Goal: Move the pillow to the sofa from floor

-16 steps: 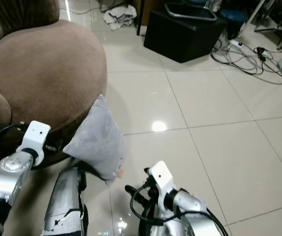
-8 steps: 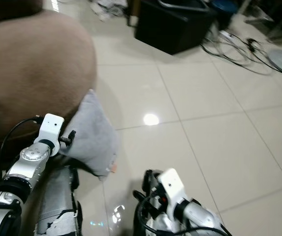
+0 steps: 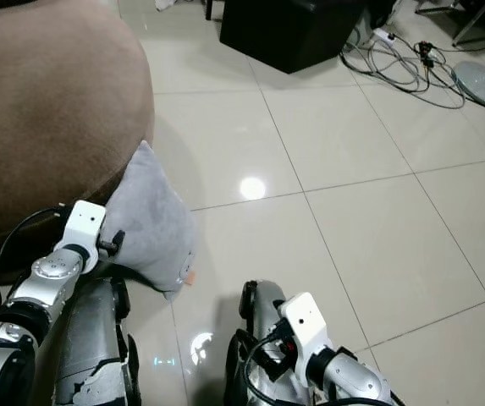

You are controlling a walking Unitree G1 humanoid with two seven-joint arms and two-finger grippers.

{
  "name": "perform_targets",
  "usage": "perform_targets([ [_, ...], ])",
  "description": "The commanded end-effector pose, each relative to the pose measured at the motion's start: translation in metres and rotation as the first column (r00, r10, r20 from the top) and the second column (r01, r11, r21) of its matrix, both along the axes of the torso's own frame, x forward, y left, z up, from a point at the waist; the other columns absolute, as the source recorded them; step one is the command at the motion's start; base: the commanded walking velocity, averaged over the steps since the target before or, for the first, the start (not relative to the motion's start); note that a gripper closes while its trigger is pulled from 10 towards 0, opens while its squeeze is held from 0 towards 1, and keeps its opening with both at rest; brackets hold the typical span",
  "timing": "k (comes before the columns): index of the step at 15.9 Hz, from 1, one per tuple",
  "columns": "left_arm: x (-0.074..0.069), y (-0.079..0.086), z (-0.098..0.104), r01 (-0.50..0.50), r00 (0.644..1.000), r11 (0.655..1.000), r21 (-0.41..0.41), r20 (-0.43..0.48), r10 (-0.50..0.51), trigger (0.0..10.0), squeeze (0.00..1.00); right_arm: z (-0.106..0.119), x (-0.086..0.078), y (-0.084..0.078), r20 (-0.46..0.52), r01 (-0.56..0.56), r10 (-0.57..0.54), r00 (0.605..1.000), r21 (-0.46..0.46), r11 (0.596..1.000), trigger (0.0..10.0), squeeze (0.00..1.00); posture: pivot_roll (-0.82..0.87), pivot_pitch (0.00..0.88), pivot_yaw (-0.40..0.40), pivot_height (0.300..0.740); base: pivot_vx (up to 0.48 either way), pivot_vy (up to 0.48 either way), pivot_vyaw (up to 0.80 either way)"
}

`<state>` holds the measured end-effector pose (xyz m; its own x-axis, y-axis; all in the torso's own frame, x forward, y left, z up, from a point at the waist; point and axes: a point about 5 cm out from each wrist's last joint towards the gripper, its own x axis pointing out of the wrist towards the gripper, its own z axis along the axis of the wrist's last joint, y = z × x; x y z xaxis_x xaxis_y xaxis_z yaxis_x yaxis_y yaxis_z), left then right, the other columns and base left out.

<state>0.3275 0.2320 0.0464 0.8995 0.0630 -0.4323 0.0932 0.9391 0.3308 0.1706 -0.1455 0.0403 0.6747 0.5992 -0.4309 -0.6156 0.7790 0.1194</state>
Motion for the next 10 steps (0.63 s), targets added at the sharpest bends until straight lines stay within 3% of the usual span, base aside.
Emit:
perform_targets([
  [1,-0.008,-0.001,-0.012,-0.005,0.999,1.0,0.011,-0.045,0.006,10.0,0.0,0.0,-0.005,-0.007,-0.021,0.021,-0.021,1.0,-0.012,1.0,10.0,0.0,-0.02,0.291,-0.202,0.561,0.0,0.0,0.0],
  [6,-0.008,-0.008,-0.016,-0.003,0.998,0.999,0.051,-0.06,0.006,10.0,0.0,0.003,-0.019,-0.015,-0.047,0.018,-0.02,0.999,-0.037,0.999,10.0,0.0,-0.07,0.31,-0.228,0.561,0.0,0.0,0.0],
  [10,0.0,-0.013,-0.009,-0.017,1.0,0.999,0.042,-0.018,0.017,10.0,0.0,0.004,-0.027,-0.017,-0.057,0.022,-0.025,0.998,-0.048,0.999,10.0,0.0,-0.08,0.313,-0.228,0.561,0.0,0.0,0.0],
])
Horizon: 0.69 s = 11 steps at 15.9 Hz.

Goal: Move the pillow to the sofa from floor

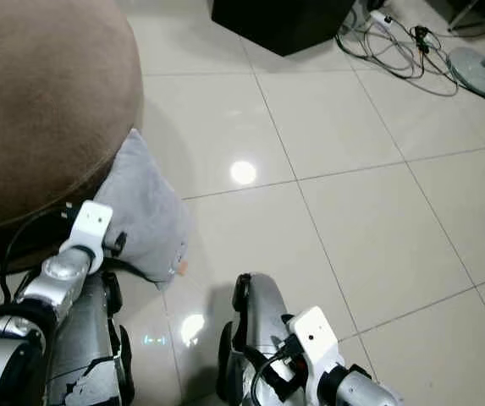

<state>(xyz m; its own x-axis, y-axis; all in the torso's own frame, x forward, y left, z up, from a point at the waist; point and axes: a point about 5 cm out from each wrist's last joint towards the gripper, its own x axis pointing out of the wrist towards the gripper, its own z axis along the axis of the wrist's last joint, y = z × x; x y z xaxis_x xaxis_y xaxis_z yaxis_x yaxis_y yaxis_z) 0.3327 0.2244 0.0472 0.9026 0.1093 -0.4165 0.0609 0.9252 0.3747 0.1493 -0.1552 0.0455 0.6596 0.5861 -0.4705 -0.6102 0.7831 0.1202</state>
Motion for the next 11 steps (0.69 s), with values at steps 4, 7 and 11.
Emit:
perform_targets([
  [4,-0.001,-0.006,-0.004,-0.037,0.999,0.999,-0.031,0.016,0.038,10.0,0.0,-0.001,-0.013,-0.007,-0.035,0.026,-0.027,0.999,-0.026,0.999,10.0,0.0,-0.1,0.314,-0.23,0.561,0.0,0.0,0.0],
  [7,-0.002,-0.006,-0.005,-0.036,0.999,0.999,-0.019,0.0,0.036,10.0,0.0,-0.001,-0.016,-0.006,-0.044,0.026,-0.027,0.999,-0.026,0.999,10.0,0.0,-0.1,0.317,-0.232,0.561,0.0,0.0,0.0],
  [11,-0.005,-0.009,-0.011,-0.014,0.999,1.0,0.016,-0.046,0.014,0.2,0.0,-0.001,-0.019,-0.006,-0.053,0.026,-0.027,0.998,-0.028,0.999,10.0,0.0,-0.11,0.328,-0.239,0.561,0.0,0.0,0.0],
])
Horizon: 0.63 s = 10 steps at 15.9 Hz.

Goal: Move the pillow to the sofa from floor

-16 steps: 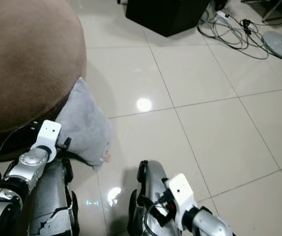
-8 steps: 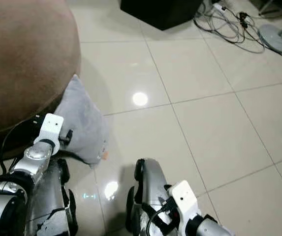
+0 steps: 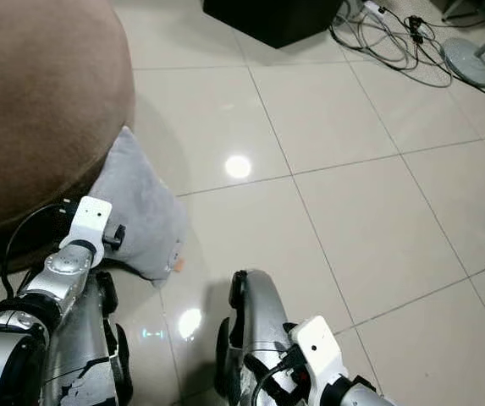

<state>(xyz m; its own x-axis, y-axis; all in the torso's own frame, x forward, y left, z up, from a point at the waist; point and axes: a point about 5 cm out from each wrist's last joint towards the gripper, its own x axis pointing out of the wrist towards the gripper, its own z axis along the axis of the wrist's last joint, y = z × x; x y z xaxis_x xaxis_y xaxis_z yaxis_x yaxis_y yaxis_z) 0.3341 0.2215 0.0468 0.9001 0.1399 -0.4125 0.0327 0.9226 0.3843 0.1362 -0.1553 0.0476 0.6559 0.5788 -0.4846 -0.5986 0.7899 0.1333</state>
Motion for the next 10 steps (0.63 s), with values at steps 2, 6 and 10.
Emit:
perform_targets([
  [2,-0.0063,-0.0083,-0.0119,0.017,0.998,1.0,0.001,-0.058,-0.017,0.0,0.0,-0.0029,-0.0089,-0.0068,-0.038,0.016,-0.017,0.999,-0.03,0.999,10.0,0.0,-0.12,0.332,-0.243,0.561,0.0,0.0,0.0],
  [6,-0.0045,-0.0097,-0.0104,0.006,0.999,1.0,0.002,-0.054,-0.006,0.0,0.0,-0.0021,-0.0131,-0.0093,-0.047,0.021,-0.023,0.999,-0.037,0.999,10.0,0.0,-0.13,0.337,-0.246,0.561,0.0,0.0,0.0],
  [10,-0.0034,-0.0111,-0.0092,-0.005,0.999,1.0,-0.012,-0.04,0.005,0.0,0.0,-0.0016,-0.016,-0.0111,-0.053,0.025,-0.027,0.998,-0.041,0.999,10.0,0.0,-0.14,0.339,-0.25,0.561,0.0,0.0,0.0],
])
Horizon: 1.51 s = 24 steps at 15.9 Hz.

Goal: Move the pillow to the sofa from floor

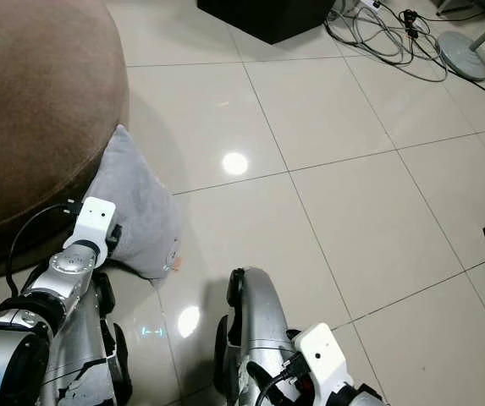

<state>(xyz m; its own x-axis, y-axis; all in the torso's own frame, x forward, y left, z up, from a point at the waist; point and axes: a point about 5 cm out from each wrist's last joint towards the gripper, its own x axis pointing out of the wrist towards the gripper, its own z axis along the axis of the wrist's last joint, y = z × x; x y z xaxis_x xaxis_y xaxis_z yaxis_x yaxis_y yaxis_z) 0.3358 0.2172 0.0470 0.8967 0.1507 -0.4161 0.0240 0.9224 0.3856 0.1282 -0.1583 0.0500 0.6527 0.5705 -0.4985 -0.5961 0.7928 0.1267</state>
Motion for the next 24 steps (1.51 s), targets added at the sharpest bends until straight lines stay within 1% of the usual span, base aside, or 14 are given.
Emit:
perform_targets([
  [1,-0.005,-0.007,-0.009,0.005,0.999,1.0,-0.017,-0.034,-0.006,0.0,0.0,-0.004,-0.008,-0.008,-0.045,0.024,-0.026,0.999,-0.026,0.999,10.0,0.0,-0.14,0.339,-0.25,0.561,0.0,0.0,0.0],
  [2,-0.005,-0.009,-0.01,0.007,1.0,0.999,-0.048,-0.028,-0.008,0.0,0.0,-0.004,-0.008,-0.008,-0.044,0.025,-0.026,0.999,-0.027,0.999,10.0,0.0,-0.14,0.337,-0.25,0.561,0.0,0.0,0.0],
  [5,-0.004,-0.015,-0.009,0.02,1.0,0.998,-0.065,-0.022,-0.022,0.0,0.0,-0.003,-0.009,-0.009,-0.042,0.031,-0.032,0.999,-0.029,0.999,10.0,0.0,-0.15,0.337,-0.251,0.561,0.0,0.0,0.0],
  [7,-0.003,-0.019,-0.01,0.011,1.0,0.992,-0.123,-0.016,-0.013,0.0,0.0,-0.002,-0.009,-0.009,-0.033,0.047,-0.048,0.998,-0.027,0.999,10.0,0.0,-0.16,0.336,-0.25,0.561,0.0,0.0,0.0],
  [10,-0.003,-0.022,-0.01,-0.008,1.0,0.986,-0.165,-0.013,0.006,0.0,0.0,0.001,-0.01,-0.009,-0.01,0.063,-0.063,0.998,-0.014,0.998,10.0,0.0,-0.17,0.336,-0.248,0.561,0.0,0.0,0.0],
  [12,-0.003,-0.024,-0.01,-0.006,1.0,0.986,-0.166,-0.01,0.005,0.0,0.0,0.008,-0.012,-0.004,0.015,0.008,-0.008,1.0,0.02,1.0,10.0,0.0,-0.17,0.336,-0.248,0.561,0.0,0.0,0.0],
  [13,-0.002,-0.024,-0.01,-0.007,1.0,0.986,-0.169,-0.007,0.006,0.0,0.0,0.019,-0.012,0.002,0.068,-0.045,0.042,0.997,0.043,0.998,10.0,0.0,-0.17,0.337,-0.248,0.561,0.0,0.0,0.0],
  [14,-0.003,-0.024,-0.01,-0.009,1.0,0.985,-0.172,-0.005,0.008,0.0,0.0,0.025,-0.011,0.003,0.109,-0.068,0.064,0.992,0.034,0.997,10.0,0.0,-0.18,0.34,-0.248,0.561,0.0,0.0,0.0],
  [15,-0.003,-0.024,-0.01,-0.01,1.0,0.985,-0.173,-0.003,0.009,0.0,0.0,0.027,-0.009,0.003,0.159,-0.094,0.095,0.983,-0.013,0.995,10.0,0.0,-0.18,0.34,-0.248,0.561,0.0,0.0,0.0],
  [16,-0.003,-0.024,-0.01,-0.011,1.0,0.985,-0.173,-0.002,0.011,0.0,0.0,0.028,-0.008,0.003,0.169,-0.097,0.099,0.981,-0.024,0.995,10.0,0.0,-0.18,0.341,-0.249,0.561,0.0,0.0,0.0],
  [19,-0.003,-0.024,-0.01,-0.013,1.0,0.983,-0.182,0.005,0.014,0.0,0.0,0.025,-0.008,0.005,0.156,-0.103,0.106,0.982,-0.027,0.994,10.0,0.0,-0.17,0.354,-0.252,0.561,0.0,0.0,0.0],
  [22,-0.001,-0.028,-0.008,-0.014,1.0,0.97,-0.244,0.02,0.02,0.0,0.0,0.024,-0.007,0.004,0.159,-0.077,0.079,0.984,-0.021,0.997,10.0,0.0,-0.17,0.363,-0.25,0.561,0.0,0.0,0.0],
  [23,0.003,-0.032,-0.004,-0.026,0.998,0.948,-0.317,0.039,0.041,0.0,0.0,0.024,-0.006,0.004,0.16,-0.064,0.067,0.985,-0.02,0.998,10.0,0.0,-0.17,0.367,-0.248,0.561,0.0,0.0,0.0],
  [24,0.004,-0.033,-0.002,-0.025,0.998,0.944,-0.33,0.045,0.042,0.0,0.0,0.024,-0.006,0.004,0.16,-0.062,0.064,0.985,-0.019,0.998,10.0,0.0,-0.17,0.367,-0.247,0.561,0.0,0.0,0.0],
])
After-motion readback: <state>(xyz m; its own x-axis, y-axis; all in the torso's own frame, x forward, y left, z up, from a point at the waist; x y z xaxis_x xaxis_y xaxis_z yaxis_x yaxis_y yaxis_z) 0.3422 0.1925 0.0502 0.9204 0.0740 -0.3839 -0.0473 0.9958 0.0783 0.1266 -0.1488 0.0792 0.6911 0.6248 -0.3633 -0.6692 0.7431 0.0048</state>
